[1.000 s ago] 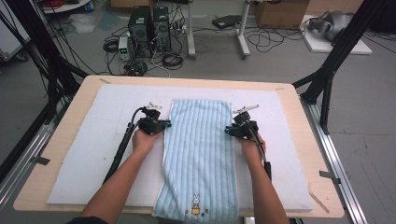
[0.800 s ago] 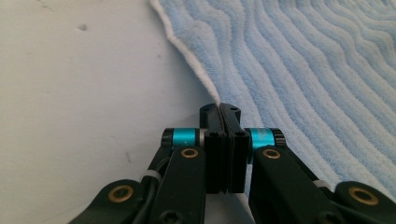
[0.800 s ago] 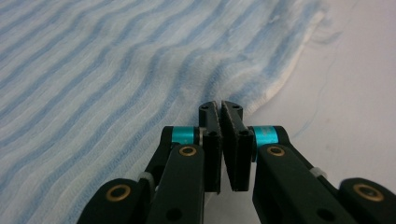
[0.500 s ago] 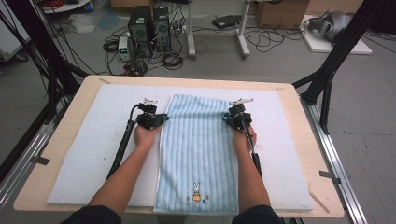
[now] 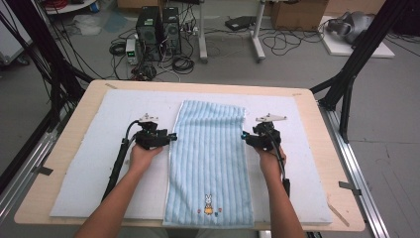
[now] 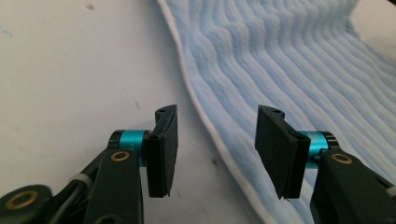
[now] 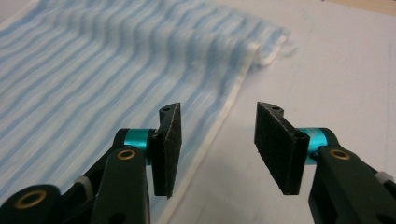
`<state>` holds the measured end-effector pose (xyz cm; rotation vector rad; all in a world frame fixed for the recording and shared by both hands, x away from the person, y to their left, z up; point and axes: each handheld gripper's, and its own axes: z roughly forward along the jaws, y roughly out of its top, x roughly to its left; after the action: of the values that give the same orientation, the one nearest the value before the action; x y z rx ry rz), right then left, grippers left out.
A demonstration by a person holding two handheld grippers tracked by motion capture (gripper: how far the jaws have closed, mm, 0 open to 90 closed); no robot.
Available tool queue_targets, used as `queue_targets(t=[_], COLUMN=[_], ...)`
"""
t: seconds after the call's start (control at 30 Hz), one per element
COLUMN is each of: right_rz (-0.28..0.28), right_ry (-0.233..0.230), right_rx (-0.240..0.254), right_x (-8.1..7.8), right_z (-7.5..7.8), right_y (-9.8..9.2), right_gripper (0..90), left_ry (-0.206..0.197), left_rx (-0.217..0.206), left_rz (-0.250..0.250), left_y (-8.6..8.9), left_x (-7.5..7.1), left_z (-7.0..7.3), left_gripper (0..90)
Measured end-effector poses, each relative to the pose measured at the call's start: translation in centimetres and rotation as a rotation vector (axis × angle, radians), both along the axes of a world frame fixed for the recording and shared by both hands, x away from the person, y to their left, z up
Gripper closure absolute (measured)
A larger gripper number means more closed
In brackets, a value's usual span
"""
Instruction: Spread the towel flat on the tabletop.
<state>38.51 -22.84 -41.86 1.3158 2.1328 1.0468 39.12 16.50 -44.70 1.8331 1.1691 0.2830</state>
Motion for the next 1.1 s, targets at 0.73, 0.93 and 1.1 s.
queue_targets(t=[0.73, 0.93, 1.1], right_rz=[0.096, 0.008, 0.021], right_ry=[0.071, 0.042, 0.016], right_rx=[-0.089, -0.122, -0.097], right_x=[-11.5, -12.0, -13.5], right_z=[-2.3, -2.2, -1.6], right_y=[1.4, 1.8, 2.0], right_gripper=[84.6, 80.6, 67.4], left_ry=[0.020, 0.001, -0.020], left_rx=[-0.032, 0.025, 0.083], left_rz=[-0.143, -0.168, -0.169], left_y=[0.4, -0.8, -0.9], left_x=[-11.3, -13.1, -14.0], left_z=[-0.7, -0.6, -0.5], left_gripper=[53.0, 58.1, 81.0])
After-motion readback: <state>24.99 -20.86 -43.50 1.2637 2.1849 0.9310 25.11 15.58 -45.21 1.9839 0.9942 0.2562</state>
